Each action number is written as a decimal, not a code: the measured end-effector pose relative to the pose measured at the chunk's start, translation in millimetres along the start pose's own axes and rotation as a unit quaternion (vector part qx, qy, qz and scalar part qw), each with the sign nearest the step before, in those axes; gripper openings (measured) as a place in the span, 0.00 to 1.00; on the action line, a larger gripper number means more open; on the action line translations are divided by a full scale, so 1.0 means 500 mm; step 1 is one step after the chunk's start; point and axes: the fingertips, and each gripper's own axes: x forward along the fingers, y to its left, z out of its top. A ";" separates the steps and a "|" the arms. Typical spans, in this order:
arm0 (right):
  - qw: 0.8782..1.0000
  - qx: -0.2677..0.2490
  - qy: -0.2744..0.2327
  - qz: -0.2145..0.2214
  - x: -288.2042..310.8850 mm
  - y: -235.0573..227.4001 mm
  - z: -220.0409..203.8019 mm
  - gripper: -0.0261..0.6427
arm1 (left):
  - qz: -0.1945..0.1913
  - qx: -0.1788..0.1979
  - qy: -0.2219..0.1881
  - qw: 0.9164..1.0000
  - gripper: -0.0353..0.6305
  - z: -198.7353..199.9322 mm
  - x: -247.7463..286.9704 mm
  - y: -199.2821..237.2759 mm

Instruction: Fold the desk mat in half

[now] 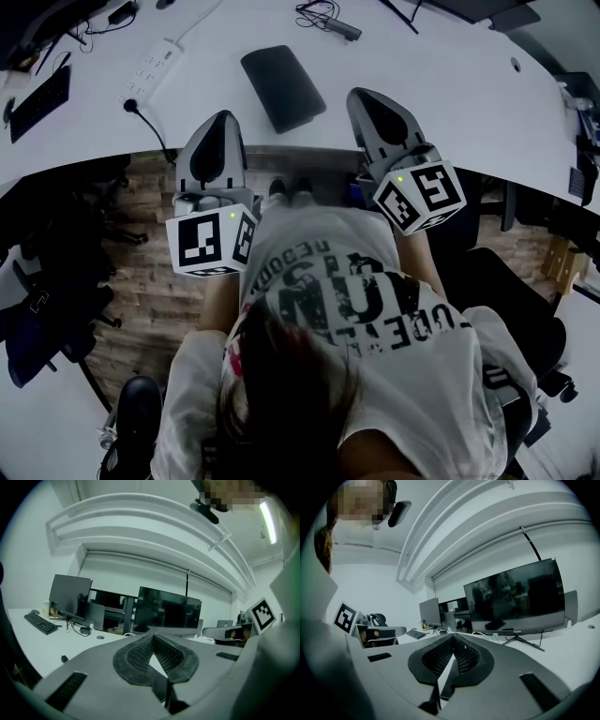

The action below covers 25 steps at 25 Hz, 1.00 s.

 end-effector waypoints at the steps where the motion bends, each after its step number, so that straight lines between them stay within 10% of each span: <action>1: 1.000 -0.001 0.000 0.002 0.006 0.007 0.001 0.03 | 0.000 0.000 -0.001 1.000 0.06 0.002 0.001 0.004; 25: 1.000 0.005 0.009 -0.014 0.041 0.031 -0.013 0.03 | -0.015 -0.008 0.006 1.000 0.06 -0.005 0.020 0.036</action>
